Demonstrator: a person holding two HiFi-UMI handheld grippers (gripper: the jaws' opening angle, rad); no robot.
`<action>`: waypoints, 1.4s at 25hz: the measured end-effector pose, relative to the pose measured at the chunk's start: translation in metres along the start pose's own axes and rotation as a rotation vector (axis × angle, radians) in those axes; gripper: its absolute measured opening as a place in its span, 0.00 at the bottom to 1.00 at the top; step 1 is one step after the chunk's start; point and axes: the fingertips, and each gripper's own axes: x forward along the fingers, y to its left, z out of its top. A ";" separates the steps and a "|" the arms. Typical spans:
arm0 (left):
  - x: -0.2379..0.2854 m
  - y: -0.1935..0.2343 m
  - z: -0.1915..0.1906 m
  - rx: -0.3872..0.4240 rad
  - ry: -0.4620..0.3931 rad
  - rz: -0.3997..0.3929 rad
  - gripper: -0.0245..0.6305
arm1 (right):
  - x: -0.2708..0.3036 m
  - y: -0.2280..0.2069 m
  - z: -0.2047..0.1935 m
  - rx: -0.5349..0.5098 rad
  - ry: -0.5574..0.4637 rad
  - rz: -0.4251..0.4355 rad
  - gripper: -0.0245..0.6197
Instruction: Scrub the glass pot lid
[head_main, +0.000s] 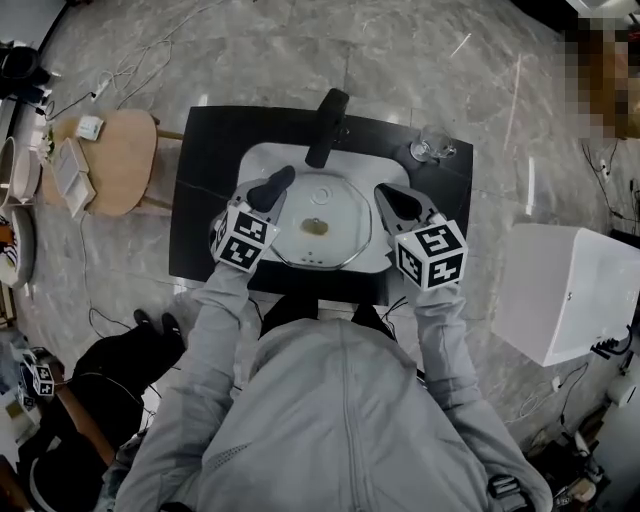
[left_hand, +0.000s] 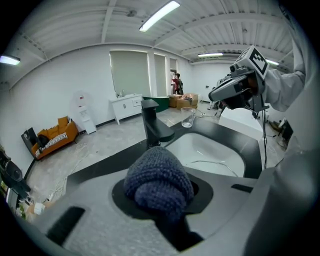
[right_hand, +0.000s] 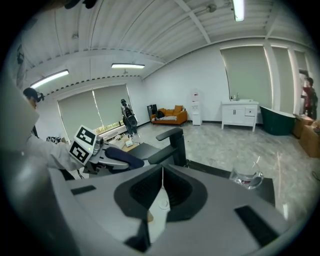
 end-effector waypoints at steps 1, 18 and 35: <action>0.004 0.001 -0.003 0.004 0.007 -0.014 0.17 | 0.003 0.001 -0.003 0.007 0.008 -0.006 0.09; 0.076 0.003 -0.056 0.067 0.179 -0.124 0.17 | 0.042 -0.010 -0.047 0.057 0.064 -0.067 0.08; 0.163 -0.003 -0.130 0.187 0.438 -0.116 0.17 | 0.055 -0.033 -0.091 0.114 0.125 -0.043 0.08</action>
